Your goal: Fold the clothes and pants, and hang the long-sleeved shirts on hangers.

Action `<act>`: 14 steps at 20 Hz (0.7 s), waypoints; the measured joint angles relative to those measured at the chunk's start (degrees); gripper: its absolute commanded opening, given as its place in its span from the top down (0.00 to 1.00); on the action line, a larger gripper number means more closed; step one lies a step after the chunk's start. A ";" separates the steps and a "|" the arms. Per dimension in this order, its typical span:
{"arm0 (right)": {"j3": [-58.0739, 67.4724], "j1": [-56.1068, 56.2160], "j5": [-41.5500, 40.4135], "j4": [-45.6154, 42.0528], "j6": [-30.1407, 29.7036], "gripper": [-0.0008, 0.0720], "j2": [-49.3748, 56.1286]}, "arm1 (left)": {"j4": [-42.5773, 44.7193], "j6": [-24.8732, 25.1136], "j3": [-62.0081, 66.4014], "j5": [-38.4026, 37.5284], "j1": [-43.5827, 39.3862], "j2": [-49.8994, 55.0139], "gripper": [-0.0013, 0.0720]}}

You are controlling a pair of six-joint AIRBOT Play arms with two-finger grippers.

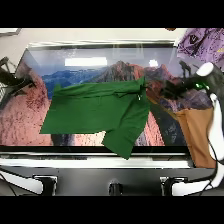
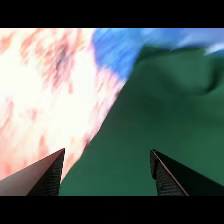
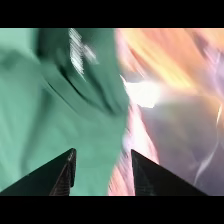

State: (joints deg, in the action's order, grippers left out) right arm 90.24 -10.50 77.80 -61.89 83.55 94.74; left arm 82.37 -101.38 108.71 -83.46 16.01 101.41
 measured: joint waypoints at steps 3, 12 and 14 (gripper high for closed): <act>-17.86 -3.80 -1.46 6.78 -5.66 0.41 -7.02 | 0.13 -0.63 -5.55 -2.80 2.03 -4.09 0.15; -49.13 -5.86 -12.87 29.22 -23.39 0.41 -11.89 | 0.52 -1.05 -9.05 -4.96 2.54 -6.01 0.15; -51.39 -5.90 -13.81 32.02 -25.79 0.41 -11.10 | 0.52 -1.05 -9.14 -5.09 2.54 -6.01 0.15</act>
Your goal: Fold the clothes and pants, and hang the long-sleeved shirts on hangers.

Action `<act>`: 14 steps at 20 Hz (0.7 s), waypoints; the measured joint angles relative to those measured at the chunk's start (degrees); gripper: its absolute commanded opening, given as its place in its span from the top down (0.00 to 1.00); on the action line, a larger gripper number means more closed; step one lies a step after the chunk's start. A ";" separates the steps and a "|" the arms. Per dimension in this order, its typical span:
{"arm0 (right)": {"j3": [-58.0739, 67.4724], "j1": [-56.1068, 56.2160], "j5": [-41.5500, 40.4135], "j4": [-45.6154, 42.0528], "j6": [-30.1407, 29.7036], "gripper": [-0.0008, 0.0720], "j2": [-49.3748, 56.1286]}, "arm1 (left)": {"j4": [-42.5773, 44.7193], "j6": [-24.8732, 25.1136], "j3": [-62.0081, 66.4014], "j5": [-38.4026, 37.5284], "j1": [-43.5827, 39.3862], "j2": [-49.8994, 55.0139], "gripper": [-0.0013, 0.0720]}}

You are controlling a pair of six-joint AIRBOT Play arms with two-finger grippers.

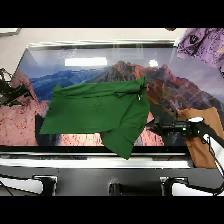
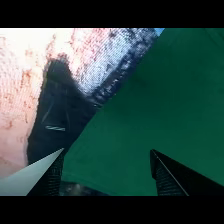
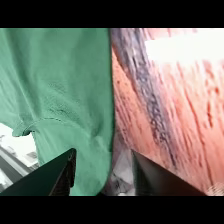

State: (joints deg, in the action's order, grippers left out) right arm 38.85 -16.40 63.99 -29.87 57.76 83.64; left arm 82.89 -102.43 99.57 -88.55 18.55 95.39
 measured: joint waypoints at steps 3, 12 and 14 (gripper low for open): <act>-1.73 0.55 -0.20 3.39 -2.36 0.41 1.42 | 0.02 0.00 -0.07 -0.04 0.00 0.00 0.15; -2.29 8.61 -7.61 5.49 -2.69 0.94 1.44 | -6.19 8.22 -2.64 -2.62 4.66 -1.36 0.14; -2.27 8.85 -8.37 4.92 -1.97 0.94 -0.22 | -11.61 12.72 -6.62 -0.79 8.63 -2.71 0.14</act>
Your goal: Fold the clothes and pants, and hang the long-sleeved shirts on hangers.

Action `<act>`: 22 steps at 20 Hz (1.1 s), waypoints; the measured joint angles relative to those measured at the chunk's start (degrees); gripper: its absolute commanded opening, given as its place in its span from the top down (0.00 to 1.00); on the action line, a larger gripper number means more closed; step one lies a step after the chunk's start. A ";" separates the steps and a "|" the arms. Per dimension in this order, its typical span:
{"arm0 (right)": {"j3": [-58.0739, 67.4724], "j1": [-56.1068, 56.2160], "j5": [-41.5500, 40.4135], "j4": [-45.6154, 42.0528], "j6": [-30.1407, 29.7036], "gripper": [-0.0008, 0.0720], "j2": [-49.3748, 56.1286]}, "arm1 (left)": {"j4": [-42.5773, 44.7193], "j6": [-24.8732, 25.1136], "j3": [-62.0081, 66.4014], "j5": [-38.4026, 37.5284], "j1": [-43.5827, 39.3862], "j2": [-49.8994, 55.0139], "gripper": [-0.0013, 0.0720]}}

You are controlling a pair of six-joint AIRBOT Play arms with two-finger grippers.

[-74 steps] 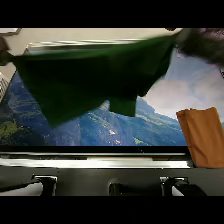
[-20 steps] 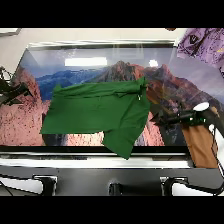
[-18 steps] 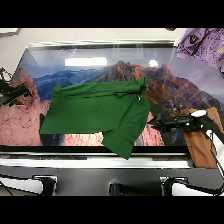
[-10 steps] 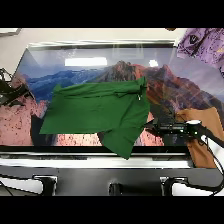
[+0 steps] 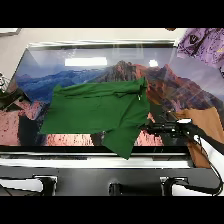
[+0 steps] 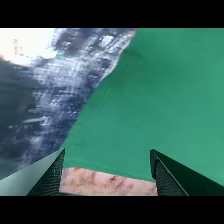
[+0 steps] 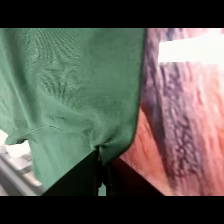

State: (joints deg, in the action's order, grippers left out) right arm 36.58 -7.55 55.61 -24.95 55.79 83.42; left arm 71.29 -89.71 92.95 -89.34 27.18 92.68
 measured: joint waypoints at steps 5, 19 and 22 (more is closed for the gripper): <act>0.13 0.17 1.57 0.83 2.58 0.94 -5.16 | -10.99 7.98 -16.15 5.75 10.43 -3.34 0.14; 0.20 0.20 2.82 0.66 7.32 0.94 -11.74 | -16.65 17.31 -38.64 14.32 15.69 -3.61 0.17; 0.20 0.22 2.86 0.33 7.76 0.94 -11.89 | -16.46 17.59 -39.01 16.15 13.79 -2.80 0.82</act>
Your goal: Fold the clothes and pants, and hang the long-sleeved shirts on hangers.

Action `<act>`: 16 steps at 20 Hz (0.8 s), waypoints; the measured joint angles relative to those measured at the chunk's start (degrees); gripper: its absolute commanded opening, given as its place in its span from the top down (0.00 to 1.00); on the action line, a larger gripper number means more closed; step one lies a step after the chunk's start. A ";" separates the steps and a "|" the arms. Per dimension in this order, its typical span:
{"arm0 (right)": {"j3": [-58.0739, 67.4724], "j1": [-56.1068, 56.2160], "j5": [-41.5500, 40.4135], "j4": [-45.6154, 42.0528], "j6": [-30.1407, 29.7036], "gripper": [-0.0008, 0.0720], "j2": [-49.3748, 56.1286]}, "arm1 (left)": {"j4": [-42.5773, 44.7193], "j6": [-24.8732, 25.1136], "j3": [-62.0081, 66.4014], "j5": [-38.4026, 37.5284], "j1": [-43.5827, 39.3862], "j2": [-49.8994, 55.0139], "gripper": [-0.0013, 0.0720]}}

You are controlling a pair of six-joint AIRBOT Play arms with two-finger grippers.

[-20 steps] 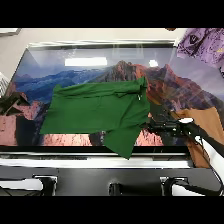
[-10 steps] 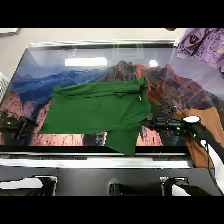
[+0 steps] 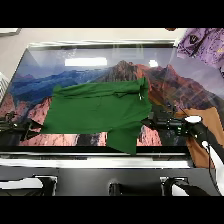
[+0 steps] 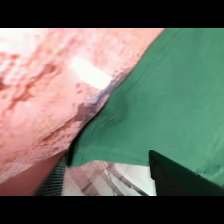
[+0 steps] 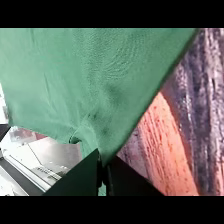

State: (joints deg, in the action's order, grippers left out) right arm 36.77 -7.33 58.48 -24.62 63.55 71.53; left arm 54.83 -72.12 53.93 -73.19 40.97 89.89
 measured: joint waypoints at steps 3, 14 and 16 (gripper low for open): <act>0.22 -0.02 0.20 -0.31 0.04 0.94 -0.07 | -0.11 0.17 -0.11 2.03 -1.55 0.44 0.96; 29.88 6.58 3.54 -26.95 11.50 0.94 -0.92 | -7.34 -4.44 22.91 1.07 -11.96 -3.85 0.97; 40.76 7.26 4.68 -31.58 13.27 0.94 -1.01 | -5.57 -6.99 34.21 1.16 -14.95 -4.94 0.96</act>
State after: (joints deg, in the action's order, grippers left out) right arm 77.54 -0.08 63.16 -56.21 76.82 70.52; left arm 49.25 -79.11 88.14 -72.03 26.02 84.95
